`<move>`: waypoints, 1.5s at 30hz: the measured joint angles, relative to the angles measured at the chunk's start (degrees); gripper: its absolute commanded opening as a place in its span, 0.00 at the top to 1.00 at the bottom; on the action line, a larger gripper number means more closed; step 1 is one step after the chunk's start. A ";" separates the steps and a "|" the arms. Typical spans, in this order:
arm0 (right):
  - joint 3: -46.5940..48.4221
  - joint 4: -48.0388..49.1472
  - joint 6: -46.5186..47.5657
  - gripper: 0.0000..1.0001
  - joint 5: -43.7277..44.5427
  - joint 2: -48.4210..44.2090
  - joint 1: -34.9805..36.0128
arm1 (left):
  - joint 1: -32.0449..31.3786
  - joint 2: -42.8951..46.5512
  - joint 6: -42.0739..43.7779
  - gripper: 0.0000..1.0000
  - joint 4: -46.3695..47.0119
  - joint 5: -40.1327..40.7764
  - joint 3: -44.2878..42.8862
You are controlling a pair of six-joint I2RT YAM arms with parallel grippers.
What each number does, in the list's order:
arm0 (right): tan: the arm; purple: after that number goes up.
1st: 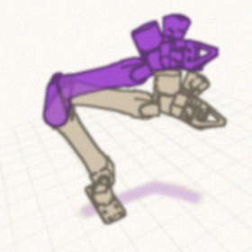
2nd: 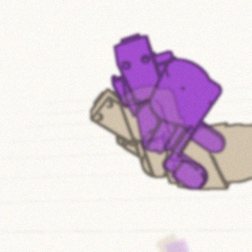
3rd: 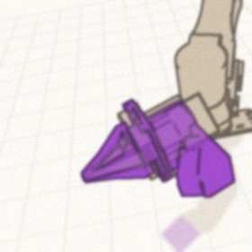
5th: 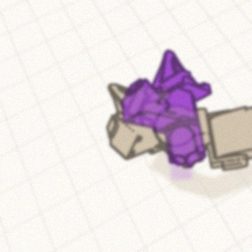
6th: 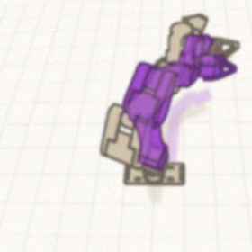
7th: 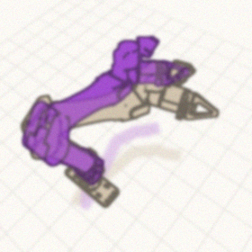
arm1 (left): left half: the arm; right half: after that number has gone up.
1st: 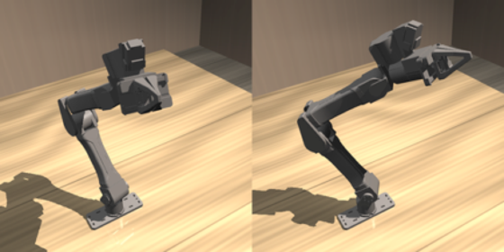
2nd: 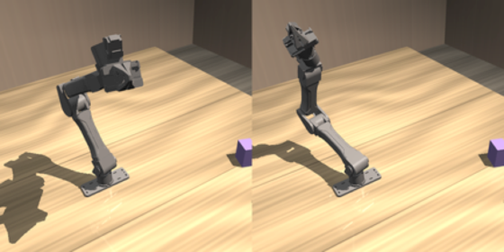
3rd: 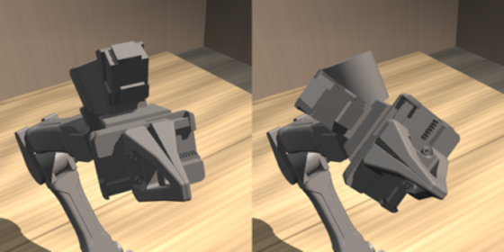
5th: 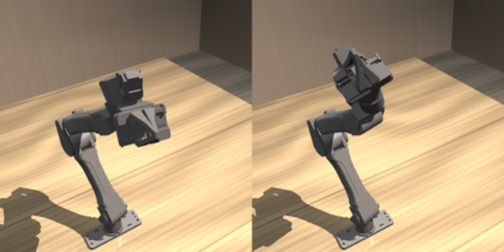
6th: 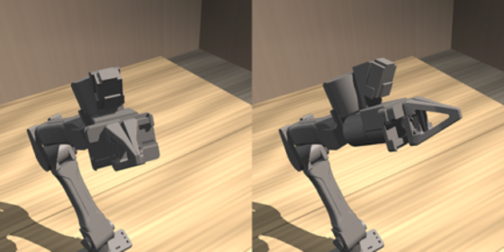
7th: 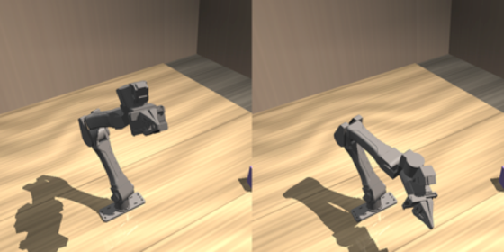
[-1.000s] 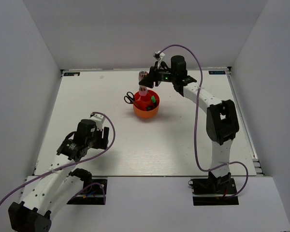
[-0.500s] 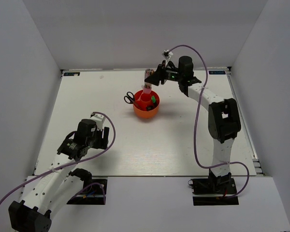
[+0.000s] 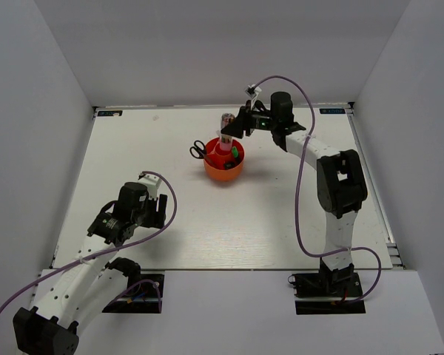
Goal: Sort the stationery into containers
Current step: Place the stationery in the storage box.
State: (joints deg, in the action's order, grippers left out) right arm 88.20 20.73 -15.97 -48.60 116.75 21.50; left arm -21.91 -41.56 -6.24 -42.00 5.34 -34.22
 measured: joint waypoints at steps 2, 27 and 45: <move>-0.02 -0.09 0.42 1.00 0.00 0.22 0.00 | 0.00 0.02 0.02 0.22 -0.02 0.00 0.00; -2.19 -6.51 11.63 0.53 1.42 0.35 3.02 | 0.00 0.07 0.04 0.21 -0.02 0.00 0.00; -3.72 -14.45 18.36 0.12 4.63 -2.32 4.24 | 0.00 0.57 0.22 0.21 -0.02 0.20 0.02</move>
State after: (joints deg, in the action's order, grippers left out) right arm 84.49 6.28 2.39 -43.97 114.43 25.74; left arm -21.91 -40.99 -6.02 -42.02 5.54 -34.20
